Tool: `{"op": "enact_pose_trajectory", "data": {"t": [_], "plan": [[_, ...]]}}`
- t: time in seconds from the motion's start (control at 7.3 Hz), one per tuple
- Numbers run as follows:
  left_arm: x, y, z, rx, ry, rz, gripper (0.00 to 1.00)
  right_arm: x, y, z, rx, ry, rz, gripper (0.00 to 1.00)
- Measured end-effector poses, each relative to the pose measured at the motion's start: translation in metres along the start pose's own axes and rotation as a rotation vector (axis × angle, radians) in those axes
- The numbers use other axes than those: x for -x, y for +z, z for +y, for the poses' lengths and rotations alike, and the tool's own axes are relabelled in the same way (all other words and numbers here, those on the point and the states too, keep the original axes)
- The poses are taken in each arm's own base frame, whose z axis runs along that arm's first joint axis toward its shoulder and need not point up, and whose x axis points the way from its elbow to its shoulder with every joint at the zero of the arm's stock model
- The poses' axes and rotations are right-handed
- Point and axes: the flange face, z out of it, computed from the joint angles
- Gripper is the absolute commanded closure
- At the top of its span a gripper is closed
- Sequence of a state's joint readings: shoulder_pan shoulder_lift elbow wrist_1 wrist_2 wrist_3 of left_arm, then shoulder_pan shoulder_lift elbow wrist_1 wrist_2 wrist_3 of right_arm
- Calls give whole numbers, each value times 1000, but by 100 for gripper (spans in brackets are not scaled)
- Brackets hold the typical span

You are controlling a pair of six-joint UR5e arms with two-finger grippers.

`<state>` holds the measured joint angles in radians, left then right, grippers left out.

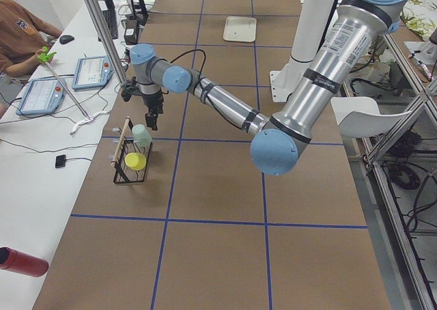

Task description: Left arm grabs green cup and hands to right arm on tray

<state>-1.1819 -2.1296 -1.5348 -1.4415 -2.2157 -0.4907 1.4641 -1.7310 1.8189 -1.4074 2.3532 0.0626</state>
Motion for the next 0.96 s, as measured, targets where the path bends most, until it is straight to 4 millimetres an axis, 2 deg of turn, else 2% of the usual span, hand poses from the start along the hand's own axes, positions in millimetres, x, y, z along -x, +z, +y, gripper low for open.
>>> {"op": "enact_pose_trajectory", "data": {"t": [0.27, 0.41, 0.96], "plan": [[-27, 21, -41, 23, -26, -37, 0, -2, 4, 0, 6, 5, -1, 0], [-32, 32, -53, 34, -25, -44, 0, -3, 4, 0, 8, 5, -1, 0], [-24, 66, -69, 40, -18, -47, 0, -4, 7, 0, 12, 6, 0, 0]]}}
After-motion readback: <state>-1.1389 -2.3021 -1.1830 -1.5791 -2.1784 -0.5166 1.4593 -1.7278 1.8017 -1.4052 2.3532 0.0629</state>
